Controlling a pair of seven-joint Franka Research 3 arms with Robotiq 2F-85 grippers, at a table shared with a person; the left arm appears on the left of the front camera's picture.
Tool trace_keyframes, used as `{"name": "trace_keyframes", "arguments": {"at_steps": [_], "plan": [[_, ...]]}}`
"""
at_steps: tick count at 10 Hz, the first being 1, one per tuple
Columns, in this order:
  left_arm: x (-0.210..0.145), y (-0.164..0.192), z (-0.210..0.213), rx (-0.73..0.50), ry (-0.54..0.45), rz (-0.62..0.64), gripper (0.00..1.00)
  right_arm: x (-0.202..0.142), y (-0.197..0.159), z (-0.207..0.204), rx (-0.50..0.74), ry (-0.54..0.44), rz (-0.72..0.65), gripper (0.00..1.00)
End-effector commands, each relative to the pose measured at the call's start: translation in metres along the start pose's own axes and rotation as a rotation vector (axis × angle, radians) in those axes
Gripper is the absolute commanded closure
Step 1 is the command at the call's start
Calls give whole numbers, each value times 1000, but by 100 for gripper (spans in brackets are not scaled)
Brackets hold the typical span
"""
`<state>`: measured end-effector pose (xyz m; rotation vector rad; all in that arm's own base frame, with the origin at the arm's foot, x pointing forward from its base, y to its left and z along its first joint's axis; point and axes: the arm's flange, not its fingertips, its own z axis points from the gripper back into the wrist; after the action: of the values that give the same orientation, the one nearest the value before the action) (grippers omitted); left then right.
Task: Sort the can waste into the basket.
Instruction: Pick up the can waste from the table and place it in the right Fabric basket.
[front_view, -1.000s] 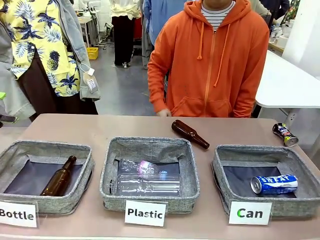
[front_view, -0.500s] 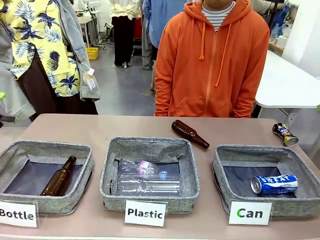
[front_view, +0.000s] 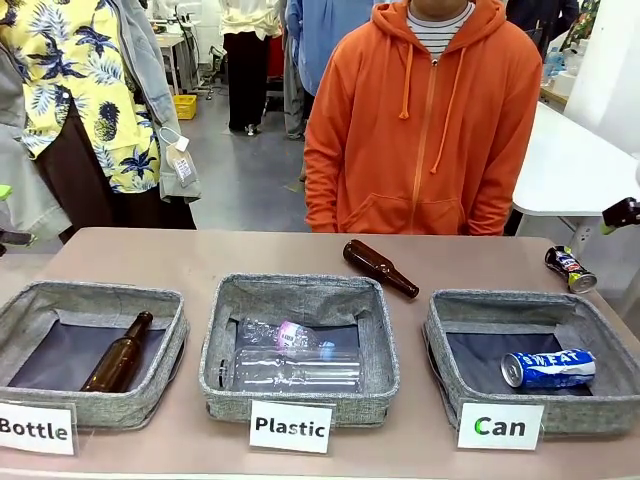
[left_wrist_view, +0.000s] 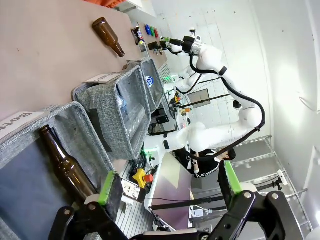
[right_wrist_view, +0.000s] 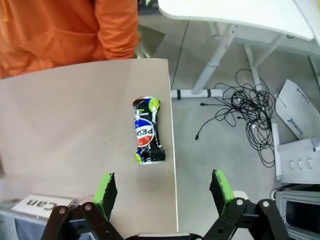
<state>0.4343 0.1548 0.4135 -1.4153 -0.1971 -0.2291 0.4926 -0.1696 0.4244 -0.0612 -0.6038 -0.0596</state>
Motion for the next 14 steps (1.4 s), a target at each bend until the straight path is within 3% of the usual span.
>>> {"name": "trace_keyframes", "arguments": {"at_steps": [1, 6, 14], "plan": [[-2, -2, 0, 7, 10, -19, 0, 10, 5, -22, -18, -25, -16, 0], [-2, -2, 0, 7, 10, -19, 0, -2, 16, -80, 11, -10, -23, 0], [-2, -2, 0, 7, 10, -19, 0, -10, 19, -128, -36, -6, -13, 0]]}}
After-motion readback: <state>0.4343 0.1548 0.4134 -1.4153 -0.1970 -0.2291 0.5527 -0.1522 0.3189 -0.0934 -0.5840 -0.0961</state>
